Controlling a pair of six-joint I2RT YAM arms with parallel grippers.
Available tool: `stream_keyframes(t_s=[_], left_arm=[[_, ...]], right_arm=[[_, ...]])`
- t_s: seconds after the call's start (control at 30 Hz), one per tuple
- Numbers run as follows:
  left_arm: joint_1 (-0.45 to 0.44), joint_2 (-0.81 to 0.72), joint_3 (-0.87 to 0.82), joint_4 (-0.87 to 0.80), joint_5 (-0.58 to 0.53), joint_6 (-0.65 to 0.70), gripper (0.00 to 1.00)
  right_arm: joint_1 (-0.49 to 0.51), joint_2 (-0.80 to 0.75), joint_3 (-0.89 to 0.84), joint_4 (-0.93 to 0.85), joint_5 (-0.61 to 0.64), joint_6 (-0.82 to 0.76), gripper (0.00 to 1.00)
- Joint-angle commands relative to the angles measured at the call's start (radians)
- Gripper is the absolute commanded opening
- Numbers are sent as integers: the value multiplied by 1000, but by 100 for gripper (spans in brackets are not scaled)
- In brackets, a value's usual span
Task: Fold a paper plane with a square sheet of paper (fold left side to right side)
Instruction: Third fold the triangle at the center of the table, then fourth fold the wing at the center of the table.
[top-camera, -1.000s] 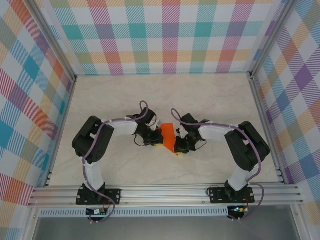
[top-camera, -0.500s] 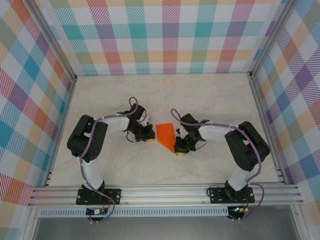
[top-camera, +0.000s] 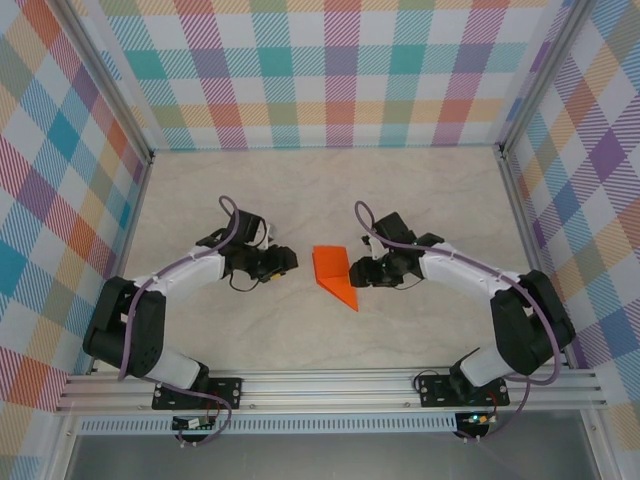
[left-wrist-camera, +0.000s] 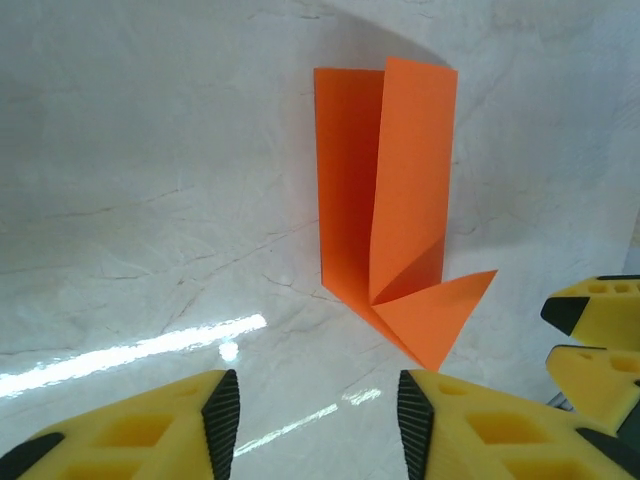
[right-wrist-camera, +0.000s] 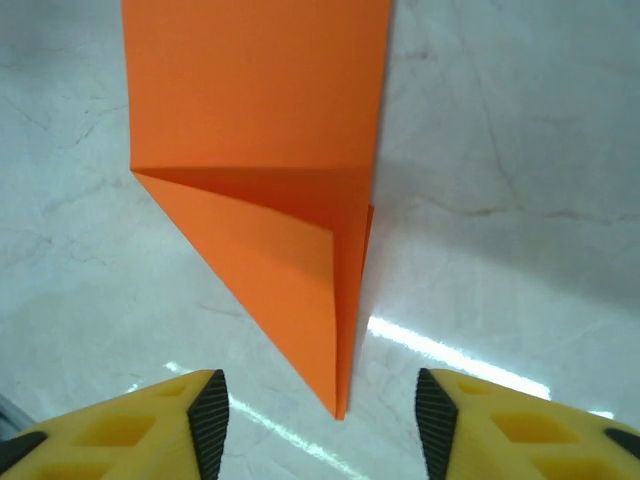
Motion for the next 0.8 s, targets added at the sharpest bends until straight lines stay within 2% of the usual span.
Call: stream_keyframes(t_s=[0.0, 0.23, 0.57, 0.67, 0.77], left_arm=[[-45, 26, -29, 132, 48, -104, 51], [-137, 182, 64, 187, 44, -132, 54], [-148, 312, 174, 159, 49, -104, 53], [-151, 337, 195, 162, 56, -111, 47], [-155, 351, 218, 169, 58, -119, 35]], right_arm=[[0, 59, 28, -12, 43, -52, 58], [1, 159, 51, 33, 82, -46, 59], [0, 198, 61, 49, 103, -46, 59], [1, 186, 59, 46, 113, -47, 59], [1, 134, 40, 47, 139, -53, 60]])
